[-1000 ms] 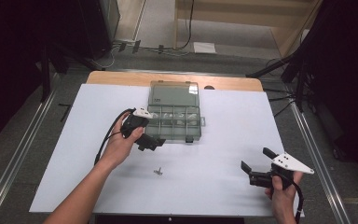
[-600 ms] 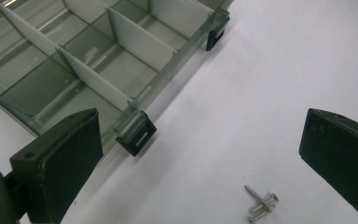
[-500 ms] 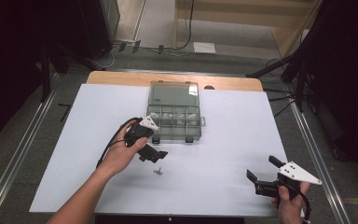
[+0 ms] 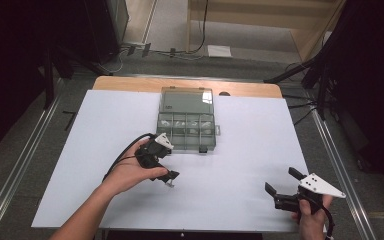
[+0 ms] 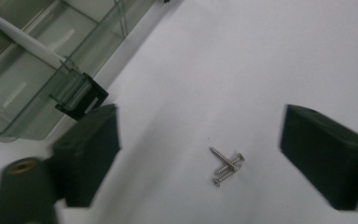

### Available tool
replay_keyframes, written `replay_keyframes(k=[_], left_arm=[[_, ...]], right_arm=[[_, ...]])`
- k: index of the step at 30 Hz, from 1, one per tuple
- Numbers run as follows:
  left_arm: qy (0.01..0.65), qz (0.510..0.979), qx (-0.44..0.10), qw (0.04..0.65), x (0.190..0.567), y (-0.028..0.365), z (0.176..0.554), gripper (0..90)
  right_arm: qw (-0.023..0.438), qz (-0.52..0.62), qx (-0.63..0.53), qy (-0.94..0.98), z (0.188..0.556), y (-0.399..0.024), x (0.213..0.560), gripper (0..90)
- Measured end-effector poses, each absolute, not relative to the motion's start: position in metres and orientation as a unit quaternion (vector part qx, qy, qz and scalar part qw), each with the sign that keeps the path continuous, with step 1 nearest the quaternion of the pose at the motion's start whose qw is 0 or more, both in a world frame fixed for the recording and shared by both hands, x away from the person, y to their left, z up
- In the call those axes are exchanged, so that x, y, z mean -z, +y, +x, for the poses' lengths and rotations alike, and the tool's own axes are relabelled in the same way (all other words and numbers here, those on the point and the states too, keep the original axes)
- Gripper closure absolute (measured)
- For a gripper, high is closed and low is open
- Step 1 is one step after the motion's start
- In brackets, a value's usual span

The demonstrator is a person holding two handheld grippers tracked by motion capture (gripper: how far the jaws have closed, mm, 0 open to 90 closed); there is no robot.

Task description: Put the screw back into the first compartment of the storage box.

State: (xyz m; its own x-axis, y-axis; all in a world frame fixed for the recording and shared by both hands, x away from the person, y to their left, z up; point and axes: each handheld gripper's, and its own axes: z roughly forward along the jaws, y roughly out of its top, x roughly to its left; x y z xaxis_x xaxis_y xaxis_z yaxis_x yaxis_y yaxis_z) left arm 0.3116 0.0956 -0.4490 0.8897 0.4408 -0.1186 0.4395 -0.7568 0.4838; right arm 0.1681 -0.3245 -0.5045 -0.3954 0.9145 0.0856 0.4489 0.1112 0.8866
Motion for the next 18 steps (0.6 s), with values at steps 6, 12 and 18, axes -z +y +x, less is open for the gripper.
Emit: replay_keyframes(k=[6,12,18], left_arm=[[0.235,0.941,-0.023,0.241,0.452,0.09,0.304,43.0],[0.245,0.941,-0.034,0.23,0.454,0.088,0.301,61.0],[0.253,0.945,-0.031,0.203,0.46,0.086,0.303,61.9]], right_arm=[[0.256,0.491,-0.454,0.698,0.167,-0.325,0.505,0.0],[0.256,0.491,-0.452,0.699,0.167,-0.324,0.505,0.0],[0.256,0.491,-0.45,0.701,0.168,-0.324,0.506,0.0]])
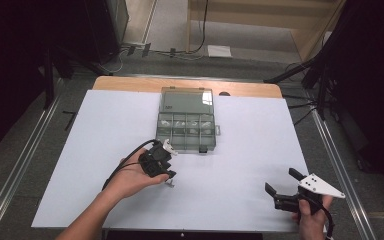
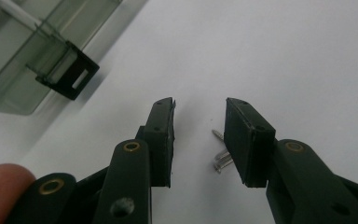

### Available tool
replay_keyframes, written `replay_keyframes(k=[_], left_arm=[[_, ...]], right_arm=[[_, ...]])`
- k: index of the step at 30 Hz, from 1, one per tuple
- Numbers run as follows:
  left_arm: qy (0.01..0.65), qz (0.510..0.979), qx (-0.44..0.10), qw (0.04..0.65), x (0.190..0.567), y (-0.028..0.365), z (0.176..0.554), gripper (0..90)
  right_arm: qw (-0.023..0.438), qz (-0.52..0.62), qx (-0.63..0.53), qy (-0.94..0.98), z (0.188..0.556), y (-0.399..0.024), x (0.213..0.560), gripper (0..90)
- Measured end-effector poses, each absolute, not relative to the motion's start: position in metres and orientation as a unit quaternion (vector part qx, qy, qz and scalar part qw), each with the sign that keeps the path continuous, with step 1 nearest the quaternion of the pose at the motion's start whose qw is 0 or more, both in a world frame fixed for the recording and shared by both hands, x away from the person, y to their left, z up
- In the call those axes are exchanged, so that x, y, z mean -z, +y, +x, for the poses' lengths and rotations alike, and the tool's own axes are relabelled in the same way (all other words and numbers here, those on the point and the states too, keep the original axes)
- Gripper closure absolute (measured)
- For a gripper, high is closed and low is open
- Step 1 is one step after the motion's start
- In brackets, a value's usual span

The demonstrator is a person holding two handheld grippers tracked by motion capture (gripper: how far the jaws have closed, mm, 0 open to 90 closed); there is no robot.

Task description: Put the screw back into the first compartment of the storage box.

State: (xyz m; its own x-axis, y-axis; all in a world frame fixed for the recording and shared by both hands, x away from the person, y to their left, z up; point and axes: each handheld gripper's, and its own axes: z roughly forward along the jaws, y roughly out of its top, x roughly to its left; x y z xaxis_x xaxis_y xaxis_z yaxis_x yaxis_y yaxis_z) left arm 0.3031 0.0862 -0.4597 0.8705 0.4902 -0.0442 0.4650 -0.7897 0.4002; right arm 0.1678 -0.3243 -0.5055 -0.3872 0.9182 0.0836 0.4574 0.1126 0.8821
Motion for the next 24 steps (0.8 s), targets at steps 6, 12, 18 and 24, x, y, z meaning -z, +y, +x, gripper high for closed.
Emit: replay_keyframes(k=[6,12,18,24], left_arm=[[0.294,0.937,0.024,0.187,0.462,0.083,0.307,59.0],[0.314,0.93,0.056,0.18,0.464,0.082,0.308,56.9],[0.319,0.93,0.052,0.173,0.463,0.078,0.306,67.2],[0.323,0.931,0.055,0.16,0.465,0.075,0.304,71.6]], right_arm=[[0.256,0.492,-0.447,0.701,0.168,-0.325,0.506,0.0],[0.255,0.492,-0.447,0.702,0.168,-0.325,0.507,0.0],[0.256,0.492,-0.447,0.702,0.168,-0.324,0.507,0.0],[0.255,0.494,-0.447,0.701,0.168,-0.323,0.507,0.0]])
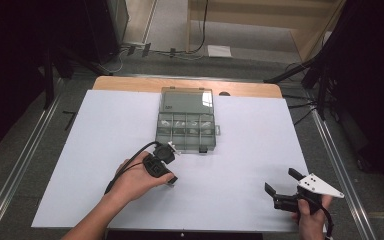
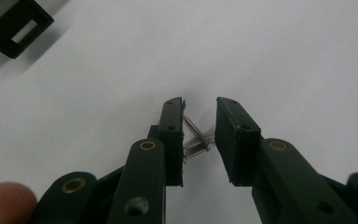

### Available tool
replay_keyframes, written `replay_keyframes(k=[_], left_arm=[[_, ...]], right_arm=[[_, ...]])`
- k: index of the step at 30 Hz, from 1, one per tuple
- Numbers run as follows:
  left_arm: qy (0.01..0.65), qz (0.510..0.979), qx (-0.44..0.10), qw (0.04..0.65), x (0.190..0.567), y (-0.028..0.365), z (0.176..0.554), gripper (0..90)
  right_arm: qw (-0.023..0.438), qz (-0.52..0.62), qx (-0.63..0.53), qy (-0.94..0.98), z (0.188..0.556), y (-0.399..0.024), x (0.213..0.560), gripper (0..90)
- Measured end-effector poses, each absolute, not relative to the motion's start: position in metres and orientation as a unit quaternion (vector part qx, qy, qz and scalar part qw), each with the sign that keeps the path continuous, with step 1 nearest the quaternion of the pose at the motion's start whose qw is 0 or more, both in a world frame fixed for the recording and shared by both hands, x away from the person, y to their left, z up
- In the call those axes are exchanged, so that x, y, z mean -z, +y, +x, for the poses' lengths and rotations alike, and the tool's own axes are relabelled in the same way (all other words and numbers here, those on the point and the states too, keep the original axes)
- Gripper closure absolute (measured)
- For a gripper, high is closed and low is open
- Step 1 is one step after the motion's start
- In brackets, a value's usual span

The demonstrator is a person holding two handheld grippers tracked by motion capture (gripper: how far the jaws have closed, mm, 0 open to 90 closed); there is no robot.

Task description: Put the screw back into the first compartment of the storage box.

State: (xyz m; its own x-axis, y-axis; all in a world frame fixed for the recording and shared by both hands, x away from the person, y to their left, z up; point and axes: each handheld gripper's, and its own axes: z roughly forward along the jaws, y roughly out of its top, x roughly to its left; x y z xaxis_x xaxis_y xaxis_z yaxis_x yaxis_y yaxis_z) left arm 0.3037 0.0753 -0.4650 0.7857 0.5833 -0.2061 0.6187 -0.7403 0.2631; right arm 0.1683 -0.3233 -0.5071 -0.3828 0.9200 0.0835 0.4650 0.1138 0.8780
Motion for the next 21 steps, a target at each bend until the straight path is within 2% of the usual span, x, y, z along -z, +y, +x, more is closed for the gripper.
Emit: replay_keyframes(k=[8,10,13,16,17,21], left_arm=[[0.333,0.93,0.048,0.146,0.4706,0.0732,0.3037,71.7],[0.334,0.93,0.043,0.145,0.4715,0.0734,0.3033,77.1],[0.332,0.932,0.038,0.14,0.473,0.0726,0.3022,77.5],[0.33,0.934,0.033,0.137,0.4732,0.0722,0.3019,80.5],[0.329,0.934,0.029,0.136,0.4734,0.072,0.3016,84.3],[0.325,0.936,0.022,0.133,0.4736,0.0714,0.301,87.3]], right_arm=[[0.257,0.494,-0.447,0.701,0.1688,-0.3218,0.507,0.0],[0.258,0.494,-0.447,0.7,0.1687,-0.3219,0.507,0.0],[0.258,0.492,-0.446,0.701,0.1687,-0.3226,0.5069,0.0],[0.257,0.494,-0.444,0.702,0.1687,-0.3227,0.5071,0.0],[0.258,0.494,-0.444,0.702,0.1689,-0.3227,0.5073,0.0],[0.258,0.495,-0.444,0.701,0.1691,-0.3227,0.5077,0.0]])
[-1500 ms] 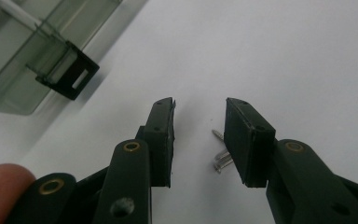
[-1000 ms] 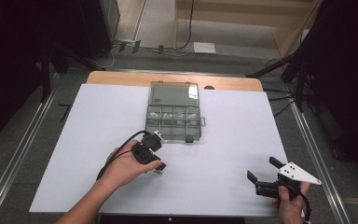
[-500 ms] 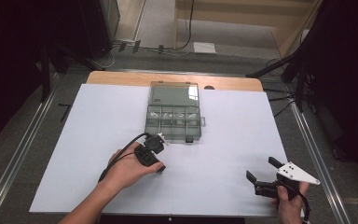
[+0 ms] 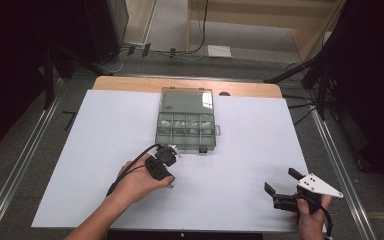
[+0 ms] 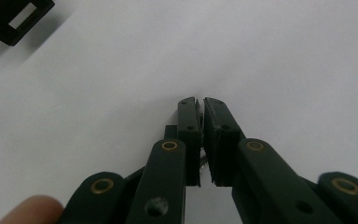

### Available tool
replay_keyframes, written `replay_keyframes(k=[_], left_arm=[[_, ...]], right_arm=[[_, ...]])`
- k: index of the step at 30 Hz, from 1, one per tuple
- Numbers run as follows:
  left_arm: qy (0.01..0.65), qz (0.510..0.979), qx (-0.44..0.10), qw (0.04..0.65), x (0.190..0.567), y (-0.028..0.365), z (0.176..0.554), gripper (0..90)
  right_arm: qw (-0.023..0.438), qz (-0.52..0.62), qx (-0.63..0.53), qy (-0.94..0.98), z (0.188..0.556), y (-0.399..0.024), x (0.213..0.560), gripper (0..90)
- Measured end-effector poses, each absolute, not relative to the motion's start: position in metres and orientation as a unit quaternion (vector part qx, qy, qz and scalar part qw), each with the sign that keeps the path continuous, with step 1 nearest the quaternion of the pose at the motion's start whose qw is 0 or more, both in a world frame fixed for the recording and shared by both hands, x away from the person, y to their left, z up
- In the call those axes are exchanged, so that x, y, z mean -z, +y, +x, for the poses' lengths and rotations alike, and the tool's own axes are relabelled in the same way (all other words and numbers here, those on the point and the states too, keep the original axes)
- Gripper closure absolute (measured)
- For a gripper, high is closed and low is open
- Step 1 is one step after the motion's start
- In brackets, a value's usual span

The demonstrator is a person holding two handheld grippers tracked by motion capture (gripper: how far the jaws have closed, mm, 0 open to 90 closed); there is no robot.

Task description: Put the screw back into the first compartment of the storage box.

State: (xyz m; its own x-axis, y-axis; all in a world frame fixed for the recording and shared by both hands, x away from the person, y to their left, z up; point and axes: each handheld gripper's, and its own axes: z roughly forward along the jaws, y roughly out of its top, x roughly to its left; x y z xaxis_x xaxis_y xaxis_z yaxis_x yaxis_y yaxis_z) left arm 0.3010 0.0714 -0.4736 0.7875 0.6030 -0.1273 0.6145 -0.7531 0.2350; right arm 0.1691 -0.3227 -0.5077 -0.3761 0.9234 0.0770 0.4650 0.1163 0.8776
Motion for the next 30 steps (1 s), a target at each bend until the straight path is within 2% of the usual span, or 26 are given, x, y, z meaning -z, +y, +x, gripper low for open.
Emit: replay_keyframes(k=[30], left_arm=[[0.326,0.929,0.02,0.176,0.452,0.083,0.317,88.1]], right_arm=[[0.263,0.487,-0.451,0.7,0.168,-0.322,0.507,0.0]])
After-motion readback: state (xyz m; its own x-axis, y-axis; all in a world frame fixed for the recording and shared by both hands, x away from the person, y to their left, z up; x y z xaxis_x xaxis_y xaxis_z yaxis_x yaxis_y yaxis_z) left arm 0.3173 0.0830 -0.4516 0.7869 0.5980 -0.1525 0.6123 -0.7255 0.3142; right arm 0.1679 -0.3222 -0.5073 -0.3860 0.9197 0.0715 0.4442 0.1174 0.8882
